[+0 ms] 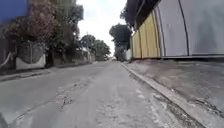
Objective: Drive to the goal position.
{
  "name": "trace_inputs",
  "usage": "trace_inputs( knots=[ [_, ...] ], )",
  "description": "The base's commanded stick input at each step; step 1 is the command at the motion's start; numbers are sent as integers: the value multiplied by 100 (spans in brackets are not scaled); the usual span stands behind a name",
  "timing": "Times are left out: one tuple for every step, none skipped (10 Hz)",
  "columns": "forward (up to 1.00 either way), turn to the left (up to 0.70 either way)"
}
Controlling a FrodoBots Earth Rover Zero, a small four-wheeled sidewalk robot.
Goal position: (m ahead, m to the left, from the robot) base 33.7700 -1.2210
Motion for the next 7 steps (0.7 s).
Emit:
trace_inputs(
  knots=[
    [100, 0],
    [100, 0],
    [100, 0],
    [100, 0],
    [100, 0],
    [100, 0],
    [100, 0]
  ],
)
